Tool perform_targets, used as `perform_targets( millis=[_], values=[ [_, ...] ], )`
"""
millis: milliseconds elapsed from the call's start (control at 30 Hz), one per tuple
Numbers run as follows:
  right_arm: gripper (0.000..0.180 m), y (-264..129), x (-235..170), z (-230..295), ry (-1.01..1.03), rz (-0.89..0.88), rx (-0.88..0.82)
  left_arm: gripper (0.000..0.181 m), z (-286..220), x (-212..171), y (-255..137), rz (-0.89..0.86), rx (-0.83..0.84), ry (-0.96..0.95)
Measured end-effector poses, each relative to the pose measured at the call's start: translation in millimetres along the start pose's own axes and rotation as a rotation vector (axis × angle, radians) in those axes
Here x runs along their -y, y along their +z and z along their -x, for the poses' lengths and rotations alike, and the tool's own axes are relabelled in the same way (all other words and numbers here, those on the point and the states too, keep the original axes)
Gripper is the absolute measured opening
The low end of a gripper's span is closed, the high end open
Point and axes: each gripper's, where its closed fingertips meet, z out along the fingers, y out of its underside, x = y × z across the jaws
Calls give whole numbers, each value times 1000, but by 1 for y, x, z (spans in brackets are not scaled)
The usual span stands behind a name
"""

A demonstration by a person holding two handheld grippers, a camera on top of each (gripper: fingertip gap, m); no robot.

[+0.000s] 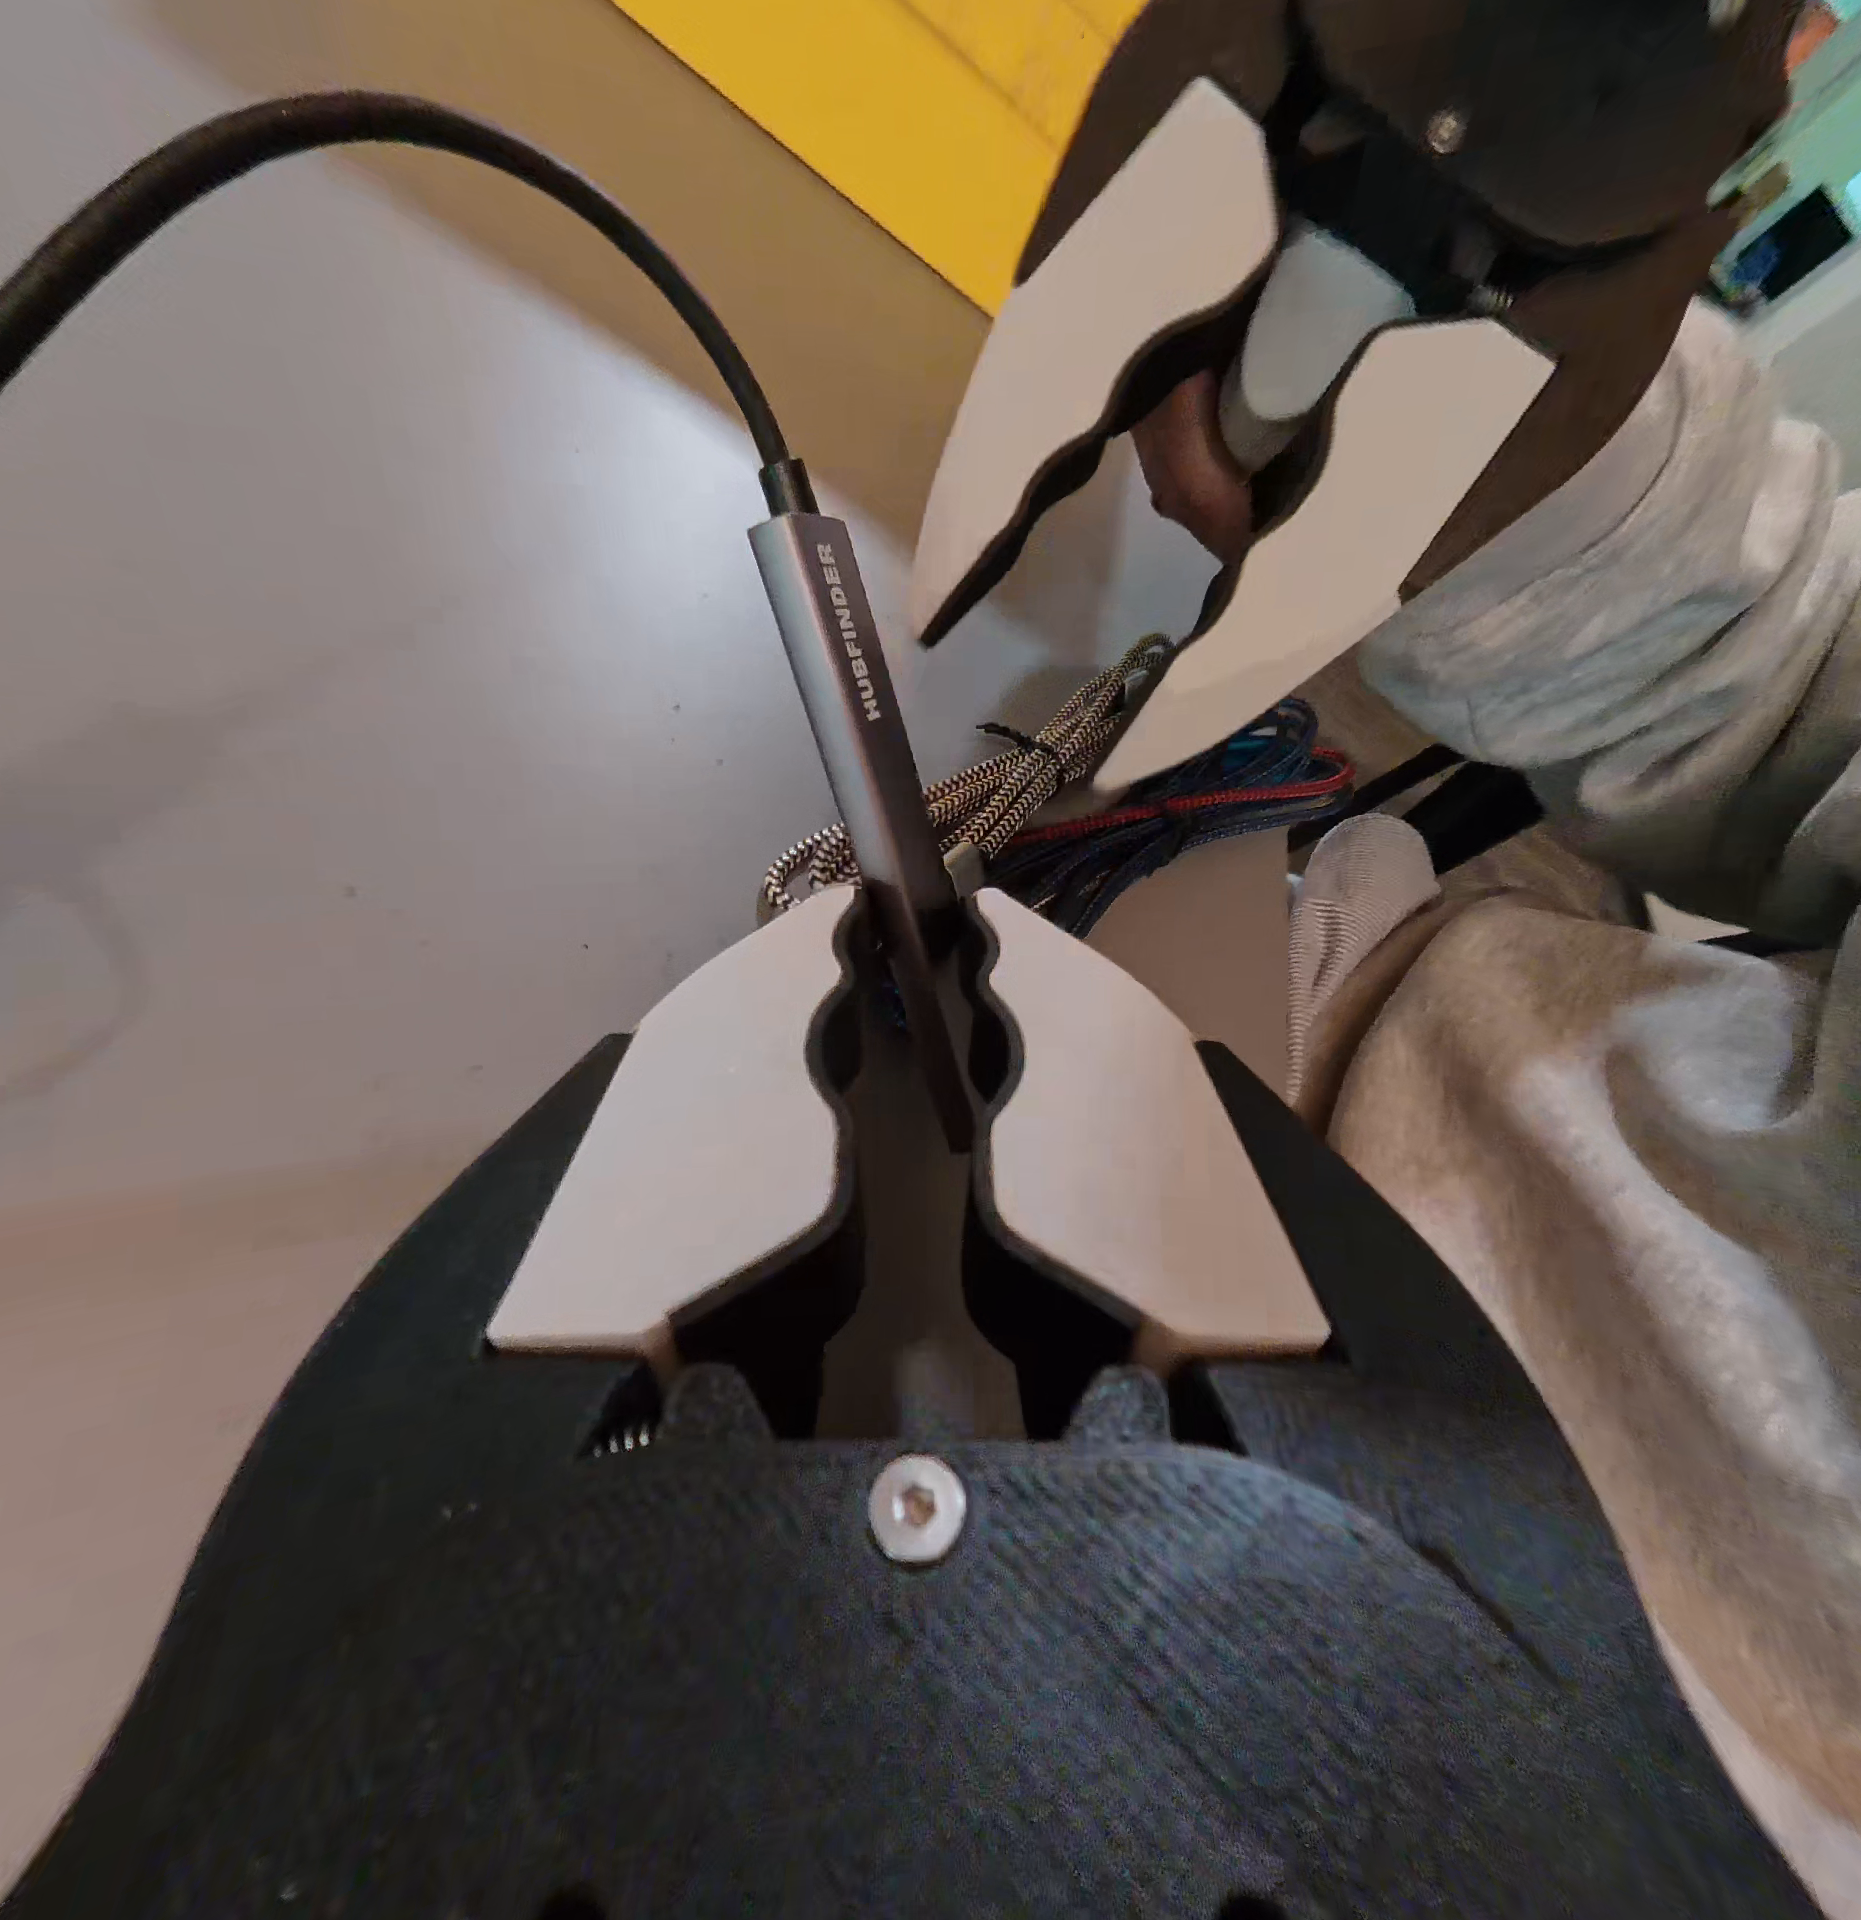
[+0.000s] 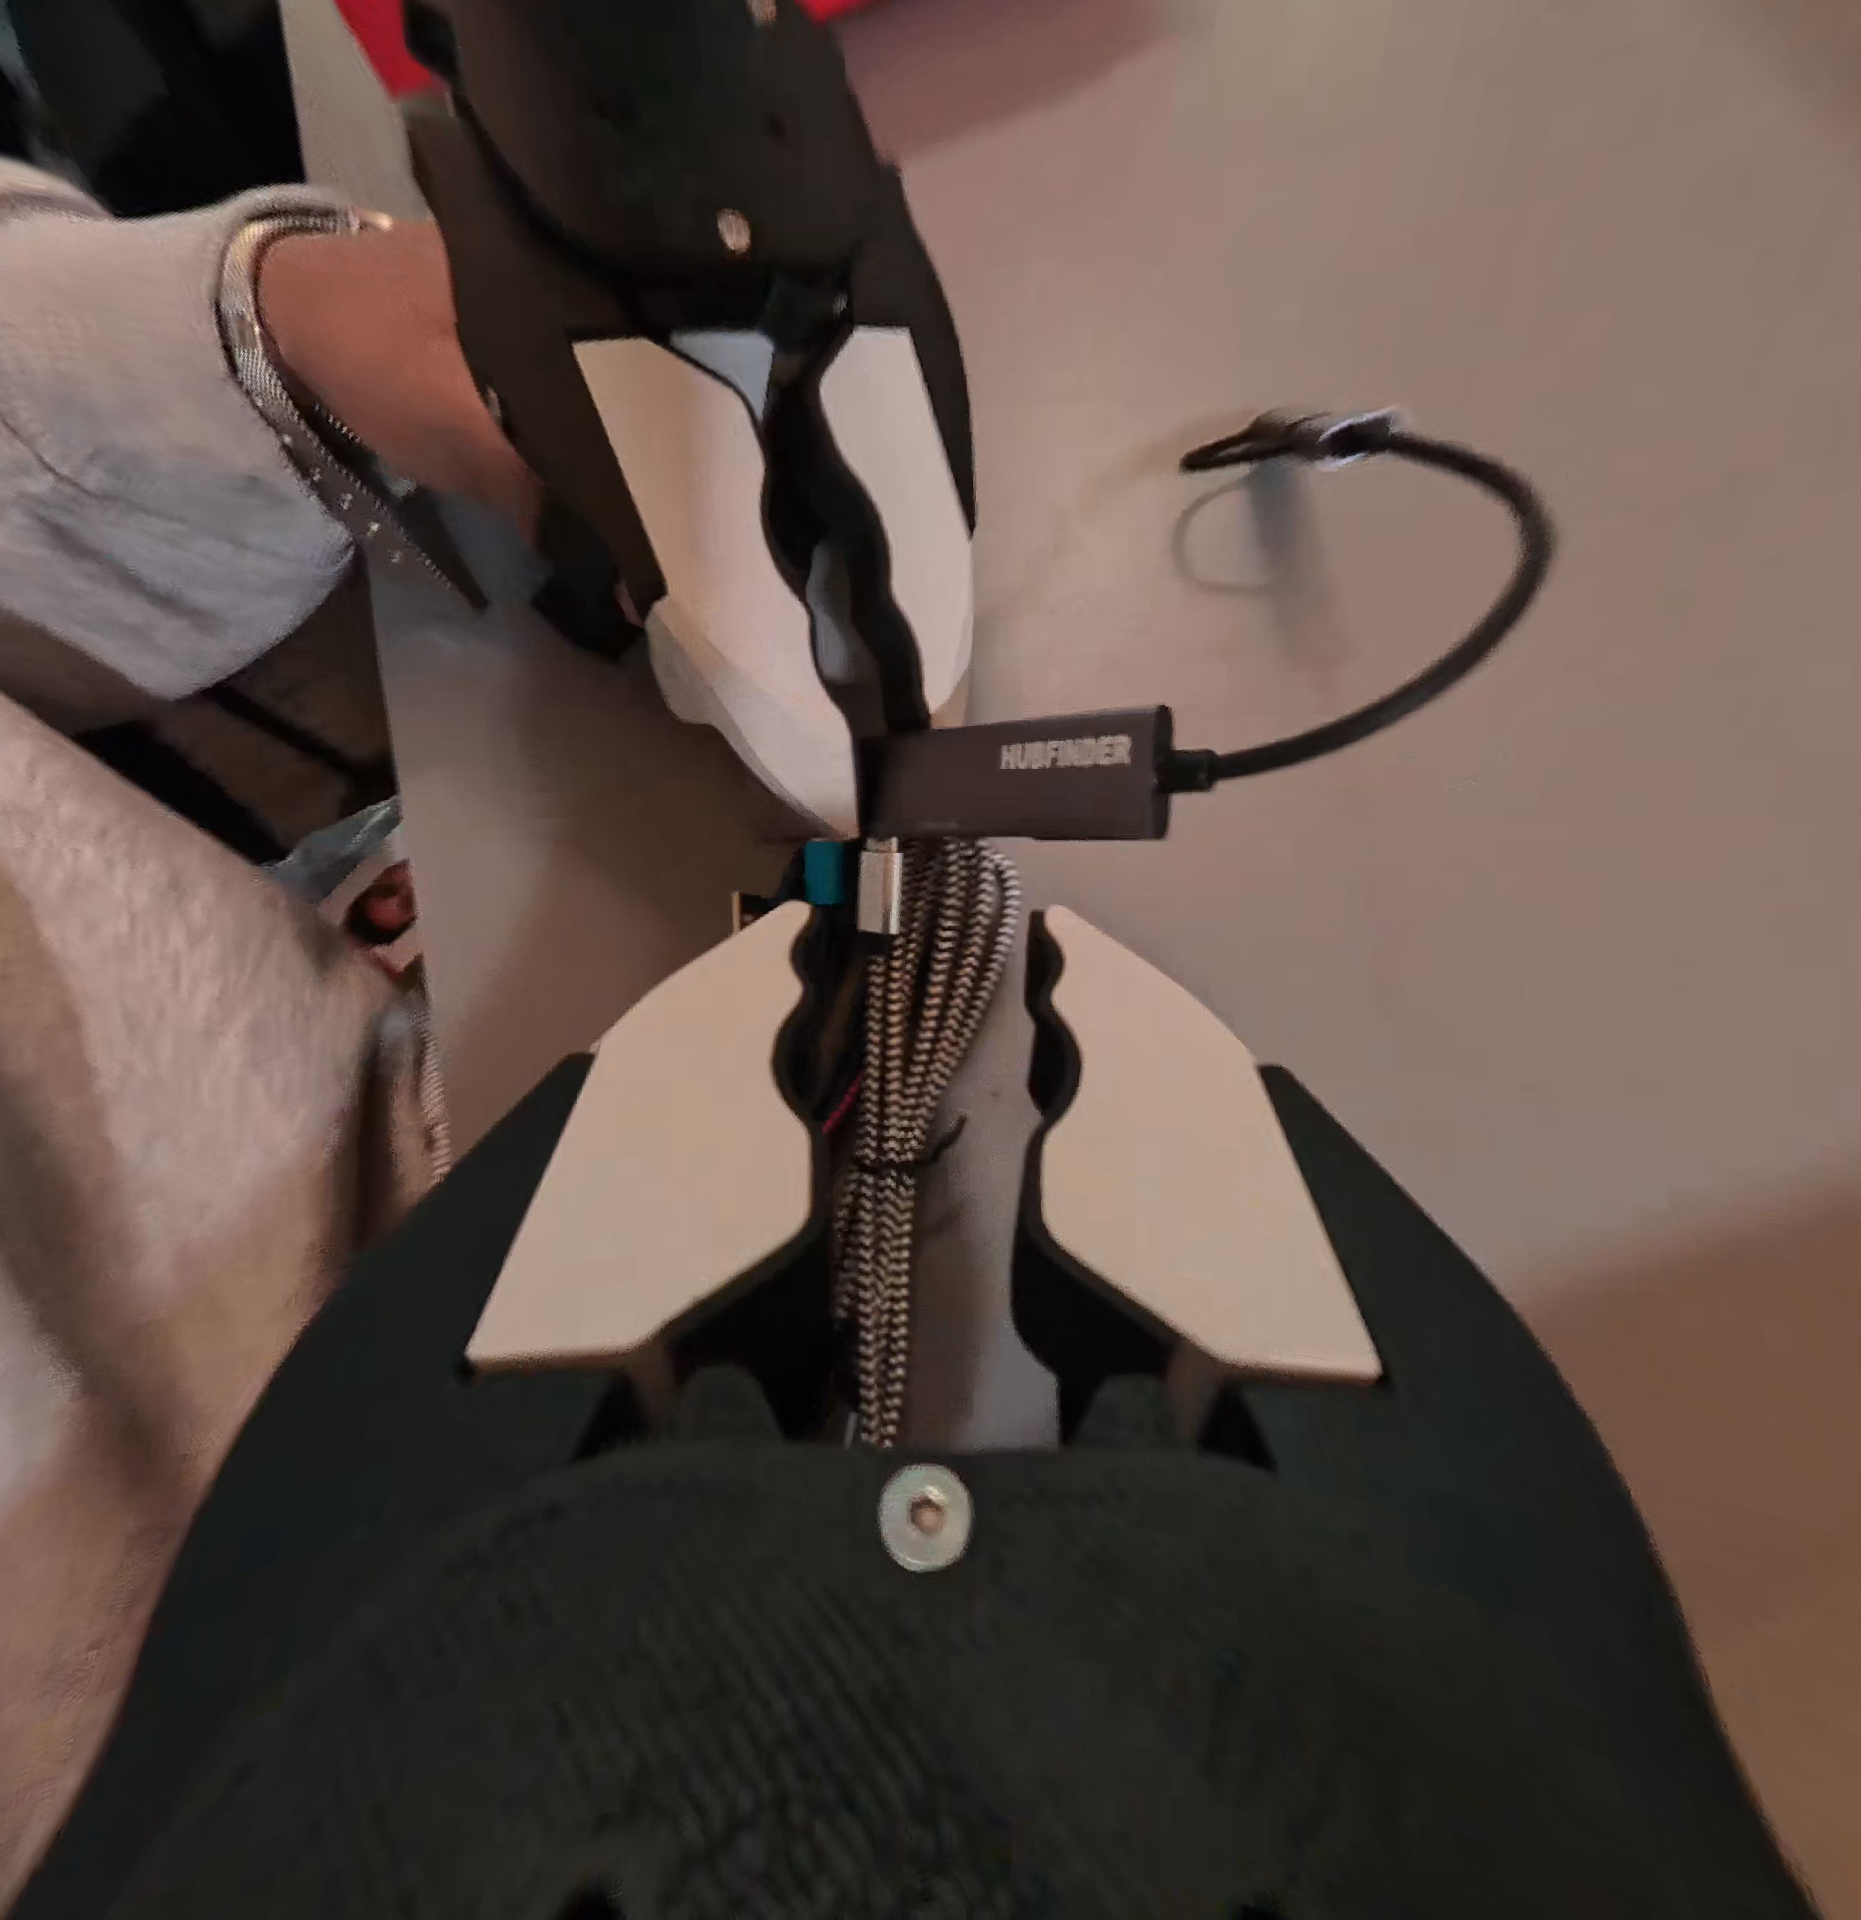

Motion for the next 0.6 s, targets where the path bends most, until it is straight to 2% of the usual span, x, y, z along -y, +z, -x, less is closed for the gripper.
perform_targets(
  millis=[133, 267, 367, 467, 600],
  values=[
    [30, -7, -6, 1, -97, -116, -130, 18, 2, 0, 0, -9, -51, -100],
    [23, 6, -8, 9, -196, -44, -184, 19, 2, 0, 1, -10, -48, -108],
    [14, 21, -26, 6, -210, 75, -216, 18, 2, -1, 1, -7, -49, -115],
    [6, 24, -27, 7, -260, 81, -231, 18, 3, 0, 1, -13, -58, -137],
    [5, 27, -26, 7, -232, 71, -235, 17, 3, 1, 0, -28, -78, -162]
  ],
)
